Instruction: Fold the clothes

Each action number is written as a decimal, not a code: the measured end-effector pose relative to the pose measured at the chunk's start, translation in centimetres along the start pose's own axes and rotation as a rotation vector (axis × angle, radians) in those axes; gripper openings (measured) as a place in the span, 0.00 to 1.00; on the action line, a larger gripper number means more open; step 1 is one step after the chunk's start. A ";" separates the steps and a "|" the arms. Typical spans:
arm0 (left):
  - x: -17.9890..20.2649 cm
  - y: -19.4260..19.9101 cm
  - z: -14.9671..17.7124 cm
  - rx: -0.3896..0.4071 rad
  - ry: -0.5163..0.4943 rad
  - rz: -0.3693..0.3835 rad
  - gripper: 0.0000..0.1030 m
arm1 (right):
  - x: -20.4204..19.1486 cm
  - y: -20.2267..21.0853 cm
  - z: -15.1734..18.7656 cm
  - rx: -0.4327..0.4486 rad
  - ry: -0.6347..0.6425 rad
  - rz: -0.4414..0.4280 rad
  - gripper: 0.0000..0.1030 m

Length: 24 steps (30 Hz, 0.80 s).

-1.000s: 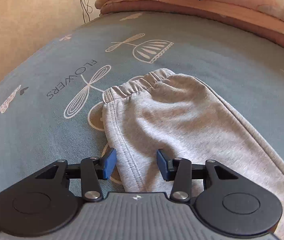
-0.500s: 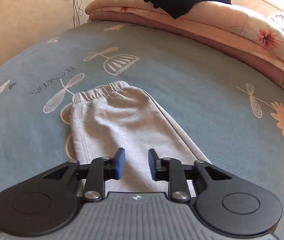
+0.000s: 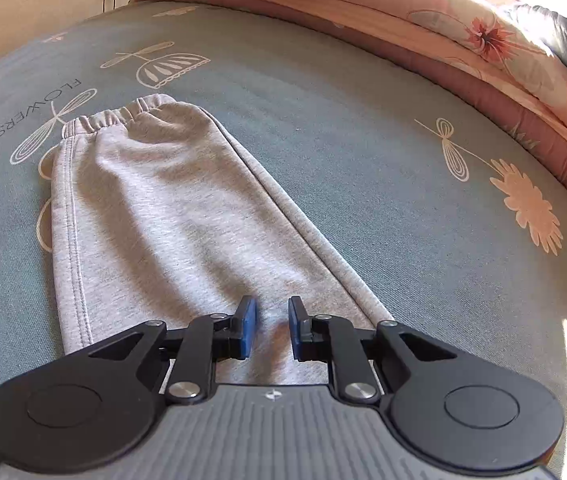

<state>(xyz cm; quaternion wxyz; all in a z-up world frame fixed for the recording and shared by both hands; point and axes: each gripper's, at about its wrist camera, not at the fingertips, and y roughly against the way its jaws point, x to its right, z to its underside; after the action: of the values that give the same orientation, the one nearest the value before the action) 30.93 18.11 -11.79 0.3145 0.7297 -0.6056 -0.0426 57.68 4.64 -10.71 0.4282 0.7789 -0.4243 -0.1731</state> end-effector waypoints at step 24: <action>0.3 -0.3 0.2 -0.016 -0.010 0.003 0.99 | 3.7 3.0 6.8 -0.059 -0.063 0.011 0.41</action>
<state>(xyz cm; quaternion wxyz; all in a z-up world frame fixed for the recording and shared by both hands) 31.17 17.80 -11.99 0.3173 0.7259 -0.6081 -0.0508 53.97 -2.74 -11.86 0.4383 0.7578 -0.4367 -0.2074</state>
